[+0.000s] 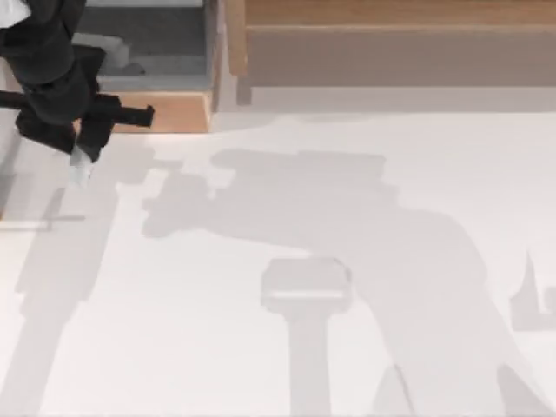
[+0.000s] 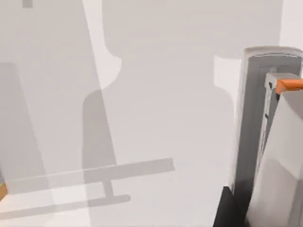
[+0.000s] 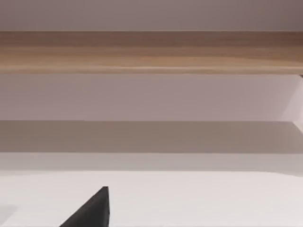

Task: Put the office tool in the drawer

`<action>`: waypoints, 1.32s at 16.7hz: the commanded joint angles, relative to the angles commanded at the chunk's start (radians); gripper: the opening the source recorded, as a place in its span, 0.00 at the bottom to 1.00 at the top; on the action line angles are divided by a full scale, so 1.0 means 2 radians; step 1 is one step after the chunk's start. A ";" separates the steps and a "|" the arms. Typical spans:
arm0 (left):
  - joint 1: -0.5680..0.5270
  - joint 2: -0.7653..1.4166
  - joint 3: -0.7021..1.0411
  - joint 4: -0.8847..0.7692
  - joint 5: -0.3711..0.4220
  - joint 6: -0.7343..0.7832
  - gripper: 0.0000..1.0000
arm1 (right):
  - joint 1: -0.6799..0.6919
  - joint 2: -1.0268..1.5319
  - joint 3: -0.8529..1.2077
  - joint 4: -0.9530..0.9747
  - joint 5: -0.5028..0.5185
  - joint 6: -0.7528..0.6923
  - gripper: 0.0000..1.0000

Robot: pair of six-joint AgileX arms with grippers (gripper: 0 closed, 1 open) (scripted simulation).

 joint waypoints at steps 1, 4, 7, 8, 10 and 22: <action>0.013 0.002 0.025 -0.008 -0.001 0.014 0.00 | 0.000 0.000 0.000 0.000 0.000 0.000 1.00; 0.061 0.014 0.107 -0.035 -0.007 0.056 0.00 | 0.000 0.000 0.000 0.000 0.000 0.000 1.00; 0.118 0.041 0.188 -0.063 -0.015 0.091 0.00 | 0.000 0.000 0.000 0.000 0.000 0.000 1.00; 0.138 0.054 0.213 -0.072 -0.017 0.102 0.00 | 0.000 0.000 0.000 0.000 0.000 0.000 1.00; 0.176 0.088 0.260 -0.091 -0.020 0.119 0.00 | 0.000 0.000 0.000 0.000 0.000 0.000 1.00; 0.245 0.293 0.441 -0.212 0.007 0.163 0.00 | 0.000 0.000 0.000 0.000 0.000 0.000 1.00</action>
